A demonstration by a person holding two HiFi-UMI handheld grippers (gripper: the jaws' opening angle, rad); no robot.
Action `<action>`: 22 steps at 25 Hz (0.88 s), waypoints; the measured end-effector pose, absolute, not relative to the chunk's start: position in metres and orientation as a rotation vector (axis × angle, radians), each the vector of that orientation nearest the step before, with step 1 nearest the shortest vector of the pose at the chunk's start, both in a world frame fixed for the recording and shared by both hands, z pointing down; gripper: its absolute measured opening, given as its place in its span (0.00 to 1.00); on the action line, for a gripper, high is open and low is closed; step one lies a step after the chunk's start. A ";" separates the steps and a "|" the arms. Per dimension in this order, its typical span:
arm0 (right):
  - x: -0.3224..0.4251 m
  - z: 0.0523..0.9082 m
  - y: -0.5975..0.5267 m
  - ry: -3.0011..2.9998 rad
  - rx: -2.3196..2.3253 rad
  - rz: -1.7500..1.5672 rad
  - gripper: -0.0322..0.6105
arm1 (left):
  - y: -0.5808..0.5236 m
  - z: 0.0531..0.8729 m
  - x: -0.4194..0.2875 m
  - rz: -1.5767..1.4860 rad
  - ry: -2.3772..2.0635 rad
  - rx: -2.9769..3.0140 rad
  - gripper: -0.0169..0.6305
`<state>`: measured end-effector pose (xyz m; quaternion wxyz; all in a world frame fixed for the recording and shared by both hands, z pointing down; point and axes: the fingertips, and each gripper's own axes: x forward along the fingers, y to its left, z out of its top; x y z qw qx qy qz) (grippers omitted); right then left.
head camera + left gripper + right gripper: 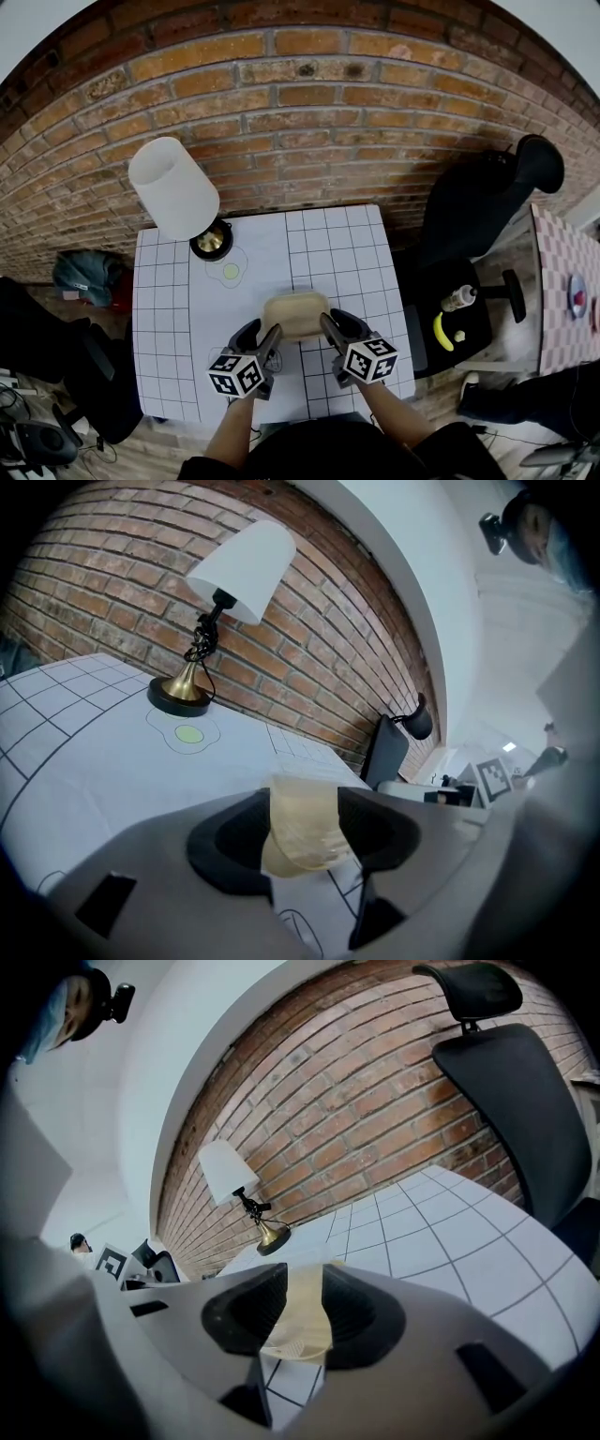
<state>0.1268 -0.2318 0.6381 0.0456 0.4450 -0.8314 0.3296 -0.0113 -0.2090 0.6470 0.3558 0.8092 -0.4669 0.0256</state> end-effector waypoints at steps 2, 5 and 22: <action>0.127 0.632 -0.233 -2.553 1.373 0.996 0.20 | -0.211 0.641 -0.014 0.047 -1.216 2.099 0.36; 0.128 0.622 -0.235 -2.575 1.394 0.968 0.16 | -0.214 0.631 -0.017 0.018 -1.222 2.122 0.36; 0.133 0.561 -0.231 -2.655 1.581 0.829 0.11 | -0.217 0.570 -0.028 -0.088 -1.177 2.277 0.22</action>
